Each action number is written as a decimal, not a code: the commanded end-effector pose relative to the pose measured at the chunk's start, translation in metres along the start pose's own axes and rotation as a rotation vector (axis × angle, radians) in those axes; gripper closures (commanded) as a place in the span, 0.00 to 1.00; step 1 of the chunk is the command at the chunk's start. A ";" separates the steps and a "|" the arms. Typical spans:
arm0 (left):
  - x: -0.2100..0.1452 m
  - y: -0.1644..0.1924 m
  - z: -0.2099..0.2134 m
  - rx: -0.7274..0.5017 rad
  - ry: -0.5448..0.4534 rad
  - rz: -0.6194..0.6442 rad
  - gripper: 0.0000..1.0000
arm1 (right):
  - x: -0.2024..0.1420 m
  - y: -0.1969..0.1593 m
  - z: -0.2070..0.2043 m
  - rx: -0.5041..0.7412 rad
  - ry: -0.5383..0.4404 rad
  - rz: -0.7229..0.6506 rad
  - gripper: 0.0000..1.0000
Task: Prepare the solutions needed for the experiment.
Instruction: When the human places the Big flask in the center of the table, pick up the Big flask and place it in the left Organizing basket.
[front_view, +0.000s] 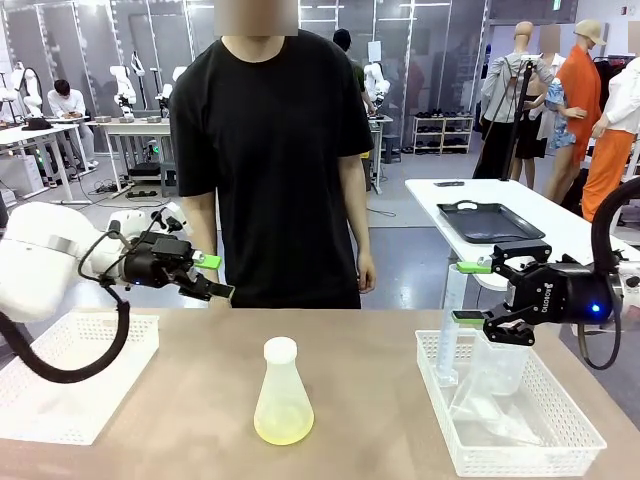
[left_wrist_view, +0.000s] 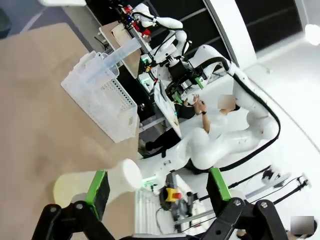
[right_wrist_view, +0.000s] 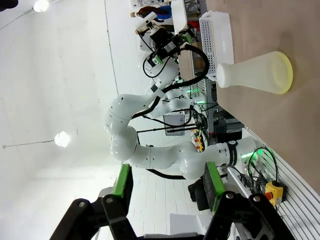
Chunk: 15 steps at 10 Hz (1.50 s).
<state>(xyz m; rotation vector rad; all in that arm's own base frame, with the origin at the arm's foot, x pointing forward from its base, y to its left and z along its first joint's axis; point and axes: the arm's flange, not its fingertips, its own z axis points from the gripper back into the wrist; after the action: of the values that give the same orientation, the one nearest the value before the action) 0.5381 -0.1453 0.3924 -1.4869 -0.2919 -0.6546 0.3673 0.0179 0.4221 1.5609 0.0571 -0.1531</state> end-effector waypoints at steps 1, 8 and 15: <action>0.013 0.009 -0.005 0.023 0.002 -0.038 0.00 | 0.000 0.000 0.000 0.008 0.000 0.000 0.27; 0.001 0.007 0.000 0.003 0.000 -0.010 0.00 | 0.000 0.000 0.000 0.008 0.000 0.000 0.27; 0.066 0.057 -0.045 -0.303 0.393 -0.589 0.00 | 0.000 0.000 0.000 0.008 0.000 0.000 0.27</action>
<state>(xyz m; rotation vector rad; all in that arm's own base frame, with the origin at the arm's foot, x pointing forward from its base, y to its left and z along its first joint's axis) 0.5987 -0.2046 0.3812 -1.4467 -0.3517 -1.4196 0.3674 0.0177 0.4222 1.5608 0.0565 -0.1531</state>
